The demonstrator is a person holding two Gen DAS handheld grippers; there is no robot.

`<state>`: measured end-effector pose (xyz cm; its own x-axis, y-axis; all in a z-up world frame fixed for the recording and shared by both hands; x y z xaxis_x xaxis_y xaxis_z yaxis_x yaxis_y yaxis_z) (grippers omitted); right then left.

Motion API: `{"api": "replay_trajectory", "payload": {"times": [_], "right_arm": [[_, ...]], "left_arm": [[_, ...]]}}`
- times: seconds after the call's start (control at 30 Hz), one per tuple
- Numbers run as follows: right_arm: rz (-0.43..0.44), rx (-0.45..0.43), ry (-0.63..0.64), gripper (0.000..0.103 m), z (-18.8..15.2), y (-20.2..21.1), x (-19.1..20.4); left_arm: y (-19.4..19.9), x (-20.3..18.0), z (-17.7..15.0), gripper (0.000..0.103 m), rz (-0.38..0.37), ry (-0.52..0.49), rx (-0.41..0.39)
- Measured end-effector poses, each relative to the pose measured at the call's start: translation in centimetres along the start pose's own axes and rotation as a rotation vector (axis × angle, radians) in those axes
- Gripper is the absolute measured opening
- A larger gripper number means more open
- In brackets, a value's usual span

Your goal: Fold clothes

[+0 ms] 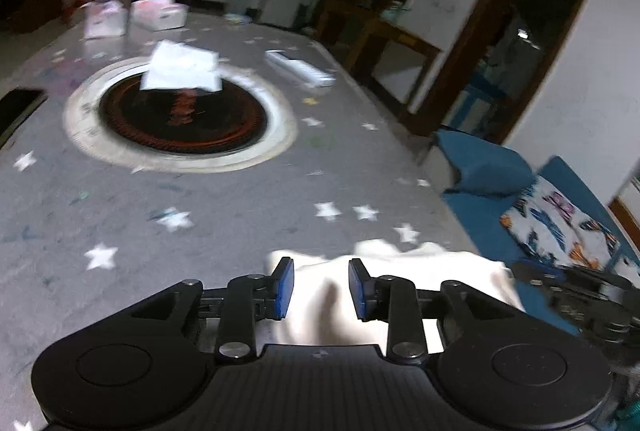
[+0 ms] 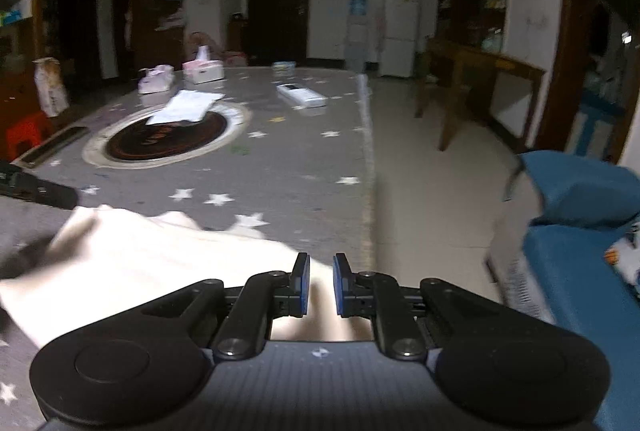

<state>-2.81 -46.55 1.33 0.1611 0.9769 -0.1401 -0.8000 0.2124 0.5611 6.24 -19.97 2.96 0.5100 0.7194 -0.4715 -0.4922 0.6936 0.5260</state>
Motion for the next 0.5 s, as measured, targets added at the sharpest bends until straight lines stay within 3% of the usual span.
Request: {"api": "replay_trajectory", "payload": {"times": [0.2, 0.5], "right_arm": [[0.093, 0.036, -0.013, 0.011, 0.9, -2.5, 2.7], [0.1, 0.059, -0.004, 0.012, 0.5, -4.8, 3.8]], "left_arm": [[-3.3, -1.2, 0.0, 0.029, -0.05, -0.03, 0.064], [-6.2, -0.3, -0.4, 0.025, -0.041, -0.012, 0.107]]}}
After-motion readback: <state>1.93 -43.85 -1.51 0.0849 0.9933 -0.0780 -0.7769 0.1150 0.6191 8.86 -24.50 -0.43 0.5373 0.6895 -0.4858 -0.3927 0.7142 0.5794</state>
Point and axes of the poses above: each gripper's, at about its wrist camera, not at the fingertips, and y roughly against the way its jaws point, x to its left, z to its top, the point moved 3 cm from there along -y, roughly the way its jaws point, and after that the axes turned 12 degrees about -z, right-handed, at the moved point
